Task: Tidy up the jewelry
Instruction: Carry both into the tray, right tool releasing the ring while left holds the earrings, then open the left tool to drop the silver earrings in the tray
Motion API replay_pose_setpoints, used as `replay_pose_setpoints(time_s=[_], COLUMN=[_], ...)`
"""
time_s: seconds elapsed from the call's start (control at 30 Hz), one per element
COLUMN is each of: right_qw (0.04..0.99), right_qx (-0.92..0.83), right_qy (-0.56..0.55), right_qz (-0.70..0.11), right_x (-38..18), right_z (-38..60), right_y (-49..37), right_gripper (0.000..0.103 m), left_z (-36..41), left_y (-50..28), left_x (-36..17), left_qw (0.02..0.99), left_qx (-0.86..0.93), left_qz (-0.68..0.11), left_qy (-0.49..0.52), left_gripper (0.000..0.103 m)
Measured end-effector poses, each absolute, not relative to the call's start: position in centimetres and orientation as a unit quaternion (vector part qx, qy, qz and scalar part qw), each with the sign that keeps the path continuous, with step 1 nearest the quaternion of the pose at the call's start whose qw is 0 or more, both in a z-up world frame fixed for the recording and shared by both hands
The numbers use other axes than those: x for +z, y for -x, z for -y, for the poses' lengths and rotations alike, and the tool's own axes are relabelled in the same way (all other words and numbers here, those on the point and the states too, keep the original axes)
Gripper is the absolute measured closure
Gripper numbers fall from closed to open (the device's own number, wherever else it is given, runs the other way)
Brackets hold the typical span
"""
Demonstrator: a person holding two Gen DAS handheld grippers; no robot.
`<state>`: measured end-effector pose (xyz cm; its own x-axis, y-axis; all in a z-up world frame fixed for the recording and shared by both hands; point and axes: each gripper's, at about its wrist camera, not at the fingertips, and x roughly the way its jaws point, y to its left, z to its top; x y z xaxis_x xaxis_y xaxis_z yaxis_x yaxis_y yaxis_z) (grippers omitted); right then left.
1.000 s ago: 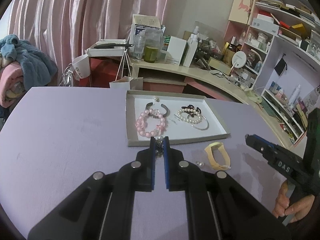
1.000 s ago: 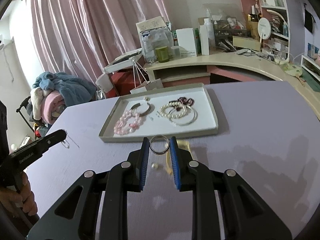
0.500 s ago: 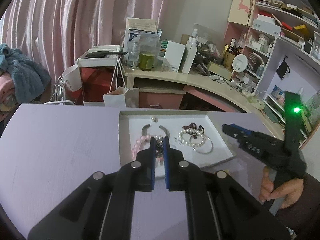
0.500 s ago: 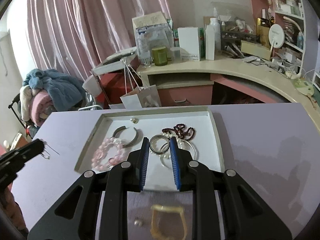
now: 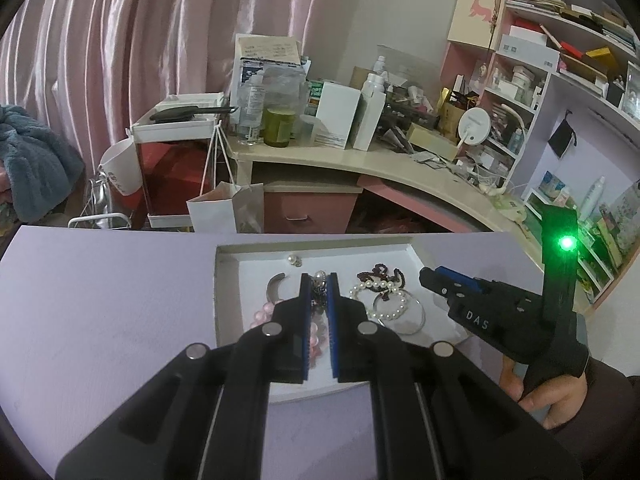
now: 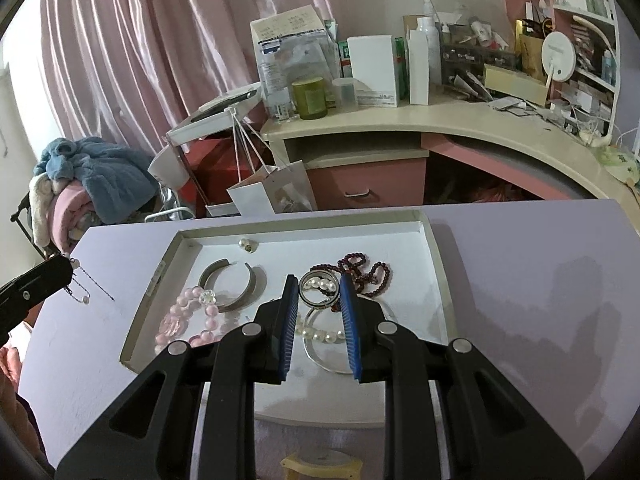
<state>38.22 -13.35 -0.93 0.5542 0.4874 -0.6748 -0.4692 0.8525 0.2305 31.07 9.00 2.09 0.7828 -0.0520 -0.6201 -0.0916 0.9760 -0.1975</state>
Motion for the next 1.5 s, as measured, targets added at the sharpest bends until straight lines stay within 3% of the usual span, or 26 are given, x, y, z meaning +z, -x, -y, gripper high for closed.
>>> replay_pose_setpoints(time_s=[0.1, 0.13, 0.2, 1.5], right_qw=[0.878, 0.878, 0.882, 0.899], right_qx=[0.269, 0.266, 0.262, 0.193], right_qy=[-0.015, -0.015, -0.021, -0.041], right_qz=[-0.397, -0.399, -0.391, -0.391], right_x=[-1.2, -1.3, -1.1, -2.2], right_z=[13.4, 13.5, 14.1, 20.3], right_y=[-38.3, -38.3, -38.0, -36.8], right_gripper=[0.075, 0.06, 0.048, 0.048], left_z=[-8.9, -8.9, -9.0, -2.5], left_y=[-31.3, -31.3, -31.4, -38.5], left_x=[1.8, 1.8, 1.6, -2.6], left_qw=[0.937, 0.937, 0.936, 0.917], left_qx=[0.008, 0.007, 0.007, -0.074], left_qz=[-0.332, -0.332, -0.333, -0.385], left_qy=[0.111, 0.112, 0.112, 0.078], left_gripper=[0.095, 0.095, 0.095, 0.095])
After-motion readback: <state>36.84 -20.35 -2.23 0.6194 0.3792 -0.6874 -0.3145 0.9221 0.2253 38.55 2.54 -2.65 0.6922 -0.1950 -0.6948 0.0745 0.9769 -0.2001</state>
